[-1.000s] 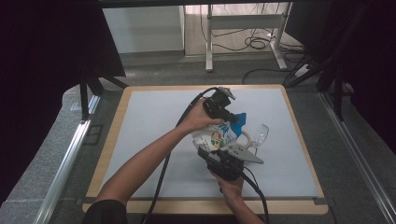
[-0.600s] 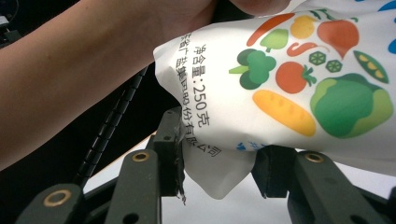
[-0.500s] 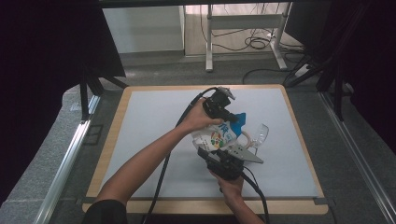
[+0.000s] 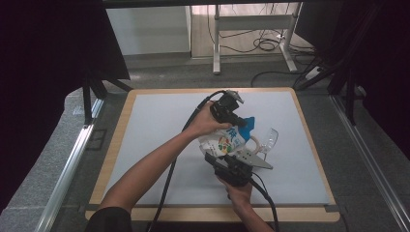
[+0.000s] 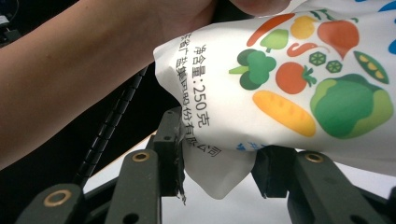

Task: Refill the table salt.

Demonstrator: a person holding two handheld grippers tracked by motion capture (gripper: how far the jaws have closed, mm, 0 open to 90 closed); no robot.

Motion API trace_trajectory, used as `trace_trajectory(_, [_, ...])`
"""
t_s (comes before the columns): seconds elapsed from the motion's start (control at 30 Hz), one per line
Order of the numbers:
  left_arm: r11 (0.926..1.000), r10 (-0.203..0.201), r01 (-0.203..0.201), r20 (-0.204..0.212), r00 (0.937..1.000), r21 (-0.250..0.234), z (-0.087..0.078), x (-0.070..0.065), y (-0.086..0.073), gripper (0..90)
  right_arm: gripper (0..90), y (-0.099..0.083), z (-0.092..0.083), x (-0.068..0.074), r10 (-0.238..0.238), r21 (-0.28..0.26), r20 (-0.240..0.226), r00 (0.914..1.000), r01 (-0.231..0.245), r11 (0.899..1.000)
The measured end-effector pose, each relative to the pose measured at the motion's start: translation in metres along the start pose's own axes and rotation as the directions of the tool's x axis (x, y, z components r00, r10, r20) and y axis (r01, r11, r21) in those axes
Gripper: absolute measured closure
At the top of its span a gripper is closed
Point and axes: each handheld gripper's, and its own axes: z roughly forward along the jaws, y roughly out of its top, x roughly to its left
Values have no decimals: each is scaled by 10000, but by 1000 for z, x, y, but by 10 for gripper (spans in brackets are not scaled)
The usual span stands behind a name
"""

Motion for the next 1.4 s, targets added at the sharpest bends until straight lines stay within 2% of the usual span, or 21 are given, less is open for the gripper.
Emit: trace_trajectory(1.4, [10000,43,-43,-7,10000,6,1,-1,2,900,595,2,0,1,-10,-122,75,10000,11,9999])
